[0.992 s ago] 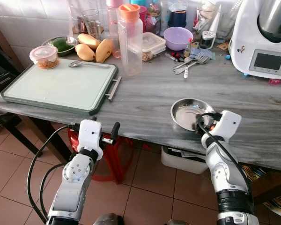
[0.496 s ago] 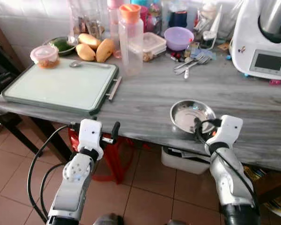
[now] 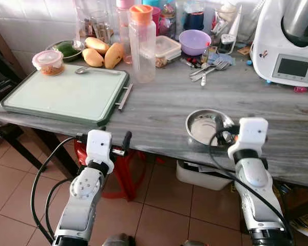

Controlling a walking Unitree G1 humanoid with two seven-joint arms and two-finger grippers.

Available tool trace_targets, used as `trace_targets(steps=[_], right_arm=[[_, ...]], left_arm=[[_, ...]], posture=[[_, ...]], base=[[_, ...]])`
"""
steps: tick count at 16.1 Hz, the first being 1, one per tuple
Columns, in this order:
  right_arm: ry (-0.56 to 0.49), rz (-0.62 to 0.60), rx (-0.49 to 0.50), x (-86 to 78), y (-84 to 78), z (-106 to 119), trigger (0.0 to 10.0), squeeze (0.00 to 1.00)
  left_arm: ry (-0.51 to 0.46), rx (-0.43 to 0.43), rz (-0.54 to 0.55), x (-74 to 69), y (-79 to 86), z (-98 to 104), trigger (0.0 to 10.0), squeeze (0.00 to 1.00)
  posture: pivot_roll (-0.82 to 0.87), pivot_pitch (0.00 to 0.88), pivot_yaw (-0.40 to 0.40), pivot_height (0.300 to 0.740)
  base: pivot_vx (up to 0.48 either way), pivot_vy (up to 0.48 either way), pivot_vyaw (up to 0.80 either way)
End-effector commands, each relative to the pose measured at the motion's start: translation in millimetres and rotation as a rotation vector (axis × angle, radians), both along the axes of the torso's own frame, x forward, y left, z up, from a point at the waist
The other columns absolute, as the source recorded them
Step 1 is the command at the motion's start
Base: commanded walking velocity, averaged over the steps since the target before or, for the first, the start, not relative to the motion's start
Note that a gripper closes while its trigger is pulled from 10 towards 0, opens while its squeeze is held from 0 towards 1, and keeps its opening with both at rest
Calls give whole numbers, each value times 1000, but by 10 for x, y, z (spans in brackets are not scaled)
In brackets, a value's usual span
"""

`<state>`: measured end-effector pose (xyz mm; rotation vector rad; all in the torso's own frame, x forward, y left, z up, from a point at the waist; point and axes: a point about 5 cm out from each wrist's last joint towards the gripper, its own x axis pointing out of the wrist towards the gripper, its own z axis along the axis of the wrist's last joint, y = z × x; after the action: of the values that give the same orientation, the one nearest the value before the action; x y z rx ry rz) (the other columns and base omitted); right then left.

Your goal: Setting the table

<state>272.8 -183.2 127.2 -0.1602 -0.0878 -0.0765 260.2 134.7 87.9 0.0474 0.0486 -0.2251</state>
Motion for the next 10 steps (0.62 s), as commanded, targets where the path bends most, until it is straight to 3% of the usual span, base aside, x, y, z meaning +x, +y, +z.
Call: trace_targets(steps=[1,2,3,6,10], right_arm=[[-33,62,-21,-27,104,56,10000,1000],[-27,76,-19,-78,145,19,10000,1000],[4,79,-15,-118,160,-51,10000,0],[-13,71,34,-164,145,-45,10000,0],[-15,43,-31,-175,72,-37,10000,0]], left_arm=[[-26,8,34,33,23,64,10000,0],[-20,2,33,38,-1,68,10000,0],[-17,-3,30,37,-13,60,10000,0],[-9,20,19,36,-16,34,10000,0],[-1,22,23,27,-15,19,10000,0]], posture=[[-44,0,43,740],[-44,0,44,740],[-45,0,45,740],[-52,0,48,740],[-49,0,43,740]], base=[[0,0,0],[0,0,0],[0,0,0],[-81,0,0],[-301,0,0]])
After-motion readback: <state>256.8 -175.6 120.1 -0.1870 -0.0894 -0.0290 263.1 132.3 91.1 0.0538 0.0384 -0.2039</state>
